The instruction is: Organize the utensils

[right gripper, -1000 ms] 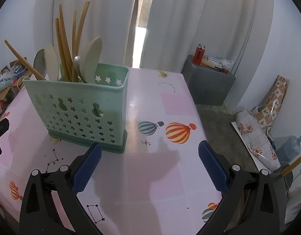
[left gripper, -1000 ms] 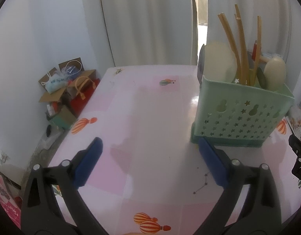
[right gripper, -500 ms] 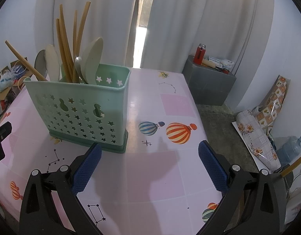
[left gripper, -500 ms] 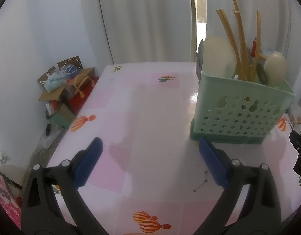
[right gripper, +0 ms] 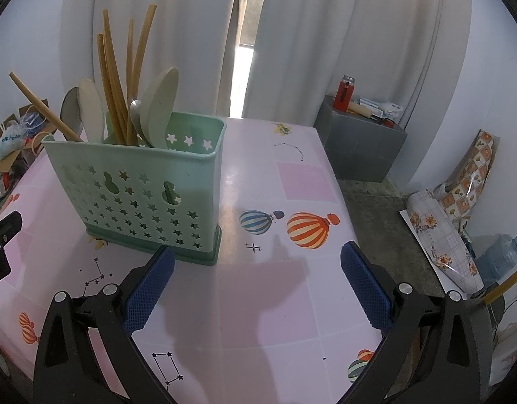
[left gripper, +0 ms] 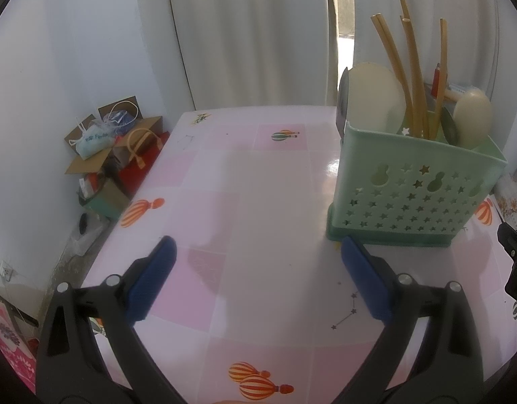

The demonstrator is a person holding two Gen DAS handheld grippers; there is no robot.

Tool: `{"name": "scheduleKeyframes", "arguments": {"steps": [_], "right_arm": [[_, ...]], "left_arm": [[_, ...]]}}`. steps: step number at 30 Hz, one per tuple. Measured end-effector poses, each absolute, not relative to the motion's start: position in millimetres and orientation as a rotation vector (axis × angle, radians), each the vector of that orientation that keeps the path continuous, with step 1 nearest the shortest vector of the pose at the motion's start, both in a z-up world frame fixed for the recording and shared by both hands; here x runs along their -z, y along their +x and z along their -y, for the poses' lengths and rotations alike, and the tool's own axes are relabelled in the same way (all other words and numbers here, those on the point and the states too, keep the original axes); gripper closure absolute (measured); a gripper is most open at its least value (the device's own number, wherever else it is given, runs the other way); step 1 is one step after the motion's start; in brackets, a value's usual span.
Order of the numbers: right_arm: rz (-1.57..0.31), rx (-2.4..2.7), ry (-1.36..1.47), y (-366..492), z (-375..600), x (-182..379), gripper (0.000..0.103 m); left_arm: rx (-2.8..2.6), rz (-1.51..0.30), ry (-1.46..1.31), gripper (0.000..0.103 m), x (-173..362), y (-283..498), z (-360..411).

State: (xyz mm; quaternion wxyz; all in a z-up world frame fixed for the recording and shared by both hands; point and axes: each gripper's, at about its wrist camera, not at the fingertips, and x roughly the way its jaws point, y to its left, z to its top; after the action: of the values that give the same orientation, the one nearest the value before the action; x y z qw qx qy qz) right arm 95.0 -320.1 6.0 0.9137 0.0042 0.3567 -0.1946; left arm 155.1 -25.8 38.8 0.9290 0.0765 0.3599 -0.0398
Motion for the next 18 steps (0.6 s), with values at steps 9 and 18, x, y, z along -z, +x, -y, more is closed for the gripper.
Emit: {"name": "scheduleKeyframes", "arguments": {"steps": [9, 18], "right_arm": [[-0.738, 0.398, 0.012, 96.8, 321.0, -5.4, 0.007], [-0.741, 0.394, 0.015, 97.5, 321.0, -4.2, 0.007]], "left_arm": [[0.079, -0.736, 0.158, 0.009, -38.6, 155.2, 25.5], [0.079, -0.737, 0.159, 0.009, -37.7, 155.6, 24.8]]}}
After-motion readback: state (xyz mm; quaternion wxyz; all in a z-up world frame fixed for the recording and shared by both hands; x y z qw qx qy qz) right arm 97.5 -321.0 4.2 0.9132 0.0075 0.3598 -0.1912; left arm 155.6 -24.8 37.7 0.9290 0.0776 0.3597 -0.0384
